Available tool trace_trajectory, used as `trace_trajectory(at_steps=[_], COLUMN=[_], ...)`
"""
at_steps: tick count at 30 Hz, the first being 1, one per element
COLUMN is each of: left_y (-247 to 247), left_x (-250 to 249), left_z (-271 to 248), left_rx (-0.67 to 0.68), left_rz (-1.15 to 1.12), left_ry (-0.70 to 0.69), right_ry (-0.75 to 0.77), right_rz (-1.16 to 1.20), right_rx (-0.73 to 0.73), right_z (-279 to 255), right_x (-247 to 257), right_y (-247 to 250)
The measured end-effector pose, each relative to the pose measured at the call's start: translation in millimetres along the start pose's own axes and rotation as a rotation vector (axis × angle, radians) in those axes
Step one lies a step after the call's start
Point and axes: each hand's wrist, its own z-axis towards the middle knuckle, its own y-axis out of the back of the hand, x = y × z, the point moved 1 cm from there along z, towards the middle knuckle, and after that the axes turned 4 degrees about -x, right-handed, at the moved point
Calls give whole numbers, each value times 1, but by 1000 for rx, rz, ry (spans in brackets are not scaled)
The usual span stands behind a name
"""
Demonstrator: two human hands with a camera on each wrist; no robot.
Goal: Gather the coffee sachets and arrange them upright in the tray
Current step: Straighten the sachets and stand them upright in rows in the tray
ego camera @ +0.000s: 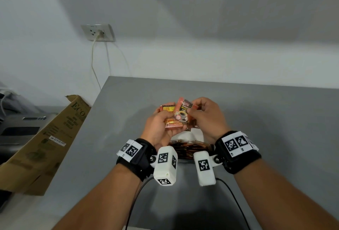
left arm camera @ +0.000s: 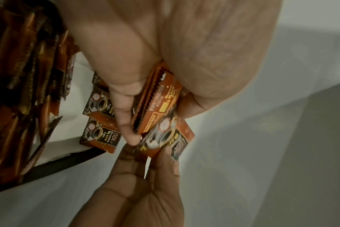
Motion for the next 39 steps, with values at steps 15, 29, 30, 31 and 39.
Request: trace_trajectory(at_steps=[15,29,30,31,39], left_y=[0,5,4,6,8], left_x=[13,-6,-7,-6,-6], left_z=[-4,-2,-3,-2,-3], left_rx=[23,-35,-30,-39,-180], left_rz=[207,146,147,184,197], left_ry=[-88,95,134,134,-77], right_ry=[-189,346,403,459,30], right_rz=[267,-299,-337,-380,236], right_rx=[163,288,284,277,-5], right_z=[-15,-32,-32,-32,-25], right_x=[-10,-13,-11,-9,-2], right_y=[-2,13,12,12,21])
